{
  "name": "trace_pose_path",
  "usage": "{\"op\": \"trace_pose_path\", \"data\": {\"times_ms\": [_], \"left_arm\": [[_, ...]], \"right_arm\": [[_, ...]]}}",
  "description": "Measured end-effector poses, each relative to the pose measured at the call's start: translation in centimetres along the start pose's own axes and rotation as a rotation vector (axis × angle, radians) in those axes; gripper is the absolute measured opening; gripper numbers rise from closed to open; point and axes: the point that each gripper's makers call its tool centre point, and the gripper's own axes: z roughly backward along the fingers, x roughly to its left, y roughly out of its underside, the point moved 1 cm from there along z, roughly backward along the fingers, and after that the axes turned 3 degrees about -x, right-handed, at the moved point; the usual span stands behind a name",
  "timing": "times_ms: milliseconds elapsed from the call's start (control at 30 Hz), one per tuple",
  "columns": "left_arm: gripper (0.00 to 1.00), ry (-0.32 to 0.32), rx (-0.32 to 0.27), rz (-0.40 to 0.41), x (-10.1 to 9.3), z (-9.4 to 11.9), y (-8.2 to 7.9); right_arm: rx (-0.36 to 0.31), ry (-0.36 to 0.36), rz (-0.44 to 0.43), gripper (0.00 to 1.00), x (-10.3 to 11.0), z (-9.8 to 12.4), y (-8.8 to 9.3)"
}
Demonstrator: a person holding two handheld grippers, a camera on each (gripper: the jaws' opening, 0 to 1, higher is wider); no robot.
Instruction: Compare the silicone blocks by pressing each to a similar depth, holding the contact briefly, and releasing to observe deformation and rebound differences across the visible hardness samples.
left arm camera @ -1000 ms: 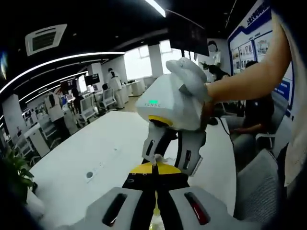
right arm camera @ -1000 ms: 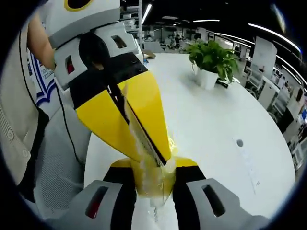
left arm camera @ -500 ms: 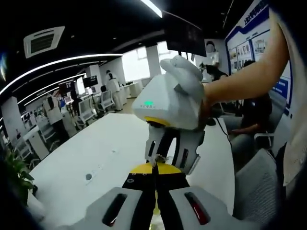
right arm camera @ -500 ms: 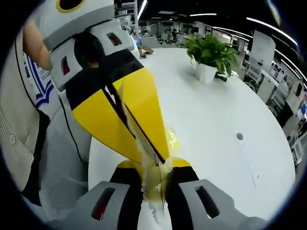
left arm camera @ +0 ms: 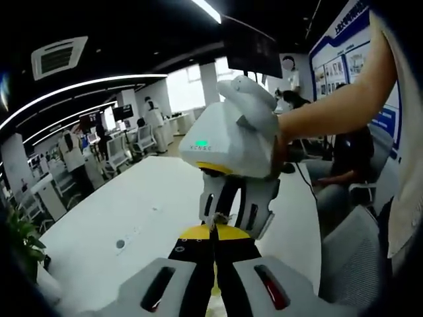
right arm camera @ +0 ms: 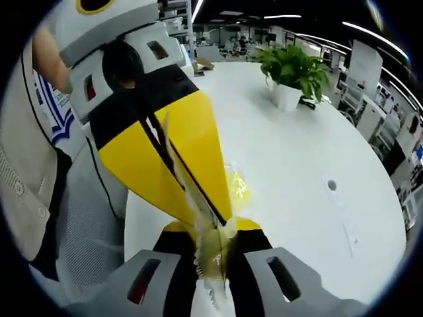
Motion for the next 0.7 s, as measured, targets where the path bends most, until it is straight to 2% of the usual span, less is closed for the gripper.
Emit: {"op": "trace_pose_path", "data": {"times_ms": [700], "left_arm": [[0.00, 0.005, 0.000, 0.004, -0.08, -0.24, -0.13]], "right_arm": [[0.006, -0.005, 0.054, 0.11, -0.10, 0.21, 0.22]]}}
